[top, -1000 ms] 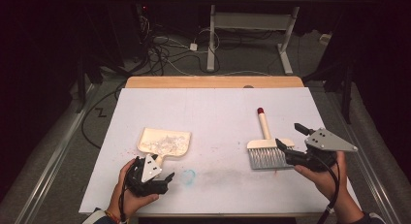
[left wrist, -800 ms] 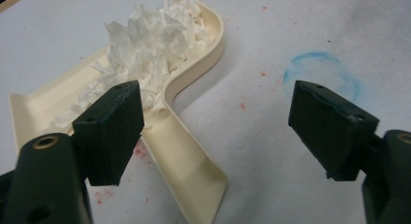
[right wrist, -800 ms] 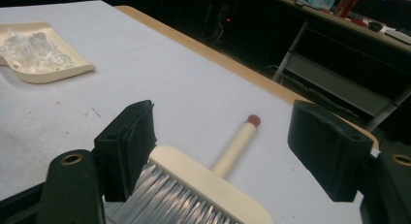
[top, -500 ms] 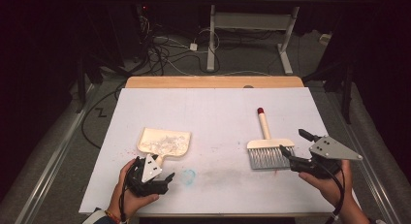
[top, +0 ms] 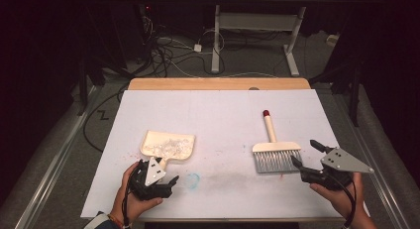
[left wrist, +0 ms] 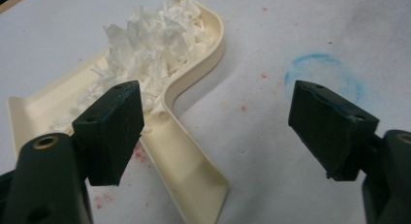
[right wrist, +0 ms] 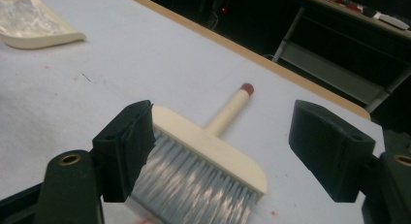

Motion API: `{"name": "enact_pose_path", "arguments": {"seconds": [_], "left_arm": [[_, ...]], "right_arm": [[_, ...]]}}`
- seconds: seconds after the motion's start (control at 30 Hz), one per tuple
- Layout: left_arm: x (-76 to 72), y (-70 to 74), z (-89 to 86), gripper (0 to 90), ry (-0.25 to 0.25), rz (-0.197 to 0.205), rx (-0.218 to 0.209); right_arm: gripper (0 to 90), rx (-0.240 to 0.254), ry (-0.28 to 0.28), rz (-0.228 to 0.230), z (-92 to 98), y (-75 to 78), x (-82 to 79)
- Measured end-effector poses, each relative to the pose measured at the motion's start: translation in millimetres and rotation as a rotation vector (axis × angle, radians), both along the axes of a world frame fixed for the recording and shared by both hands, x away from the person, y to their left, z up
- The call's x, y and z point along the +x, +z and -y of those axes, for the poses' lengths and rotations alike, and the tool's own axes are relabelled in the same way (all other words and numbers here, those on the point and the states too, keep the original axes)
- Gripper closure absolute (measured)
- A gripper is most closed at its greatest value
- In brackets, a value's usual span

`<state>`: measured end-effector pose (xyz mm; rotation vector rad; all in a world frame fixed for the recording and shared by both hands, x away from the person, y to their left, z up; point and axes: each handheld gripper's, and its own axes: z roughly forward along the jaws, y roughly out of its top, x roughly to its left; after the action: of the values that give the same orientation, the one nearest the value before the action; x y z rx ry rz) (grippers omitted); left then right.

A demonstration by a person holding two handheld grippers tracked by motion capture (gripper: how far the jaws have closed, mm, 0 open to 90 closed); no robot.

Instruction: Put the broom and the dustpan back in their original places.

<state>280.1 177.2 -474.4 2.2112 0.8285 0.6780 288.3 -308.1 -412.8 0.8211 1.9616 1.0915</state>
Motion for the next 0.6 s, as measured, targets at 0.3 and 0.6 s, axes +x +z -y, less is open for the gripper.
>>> {"name": "enact_pose_path", "arguments": {"seconds": [0.3,0.6], "left_arm": [[-0.1,0.2,0.6,19.8,0.003,0.004,0.0],[1.1,-0.8,1.2,19.8,-0.002,0.0,0.008]], "right_arm": [[24.7,-0.015,-0.018,0.008,13.7,-15.7,-9.7],[23.9,-0.006,-0.028,0.0,27.1,-32.0,-20.2]]}}
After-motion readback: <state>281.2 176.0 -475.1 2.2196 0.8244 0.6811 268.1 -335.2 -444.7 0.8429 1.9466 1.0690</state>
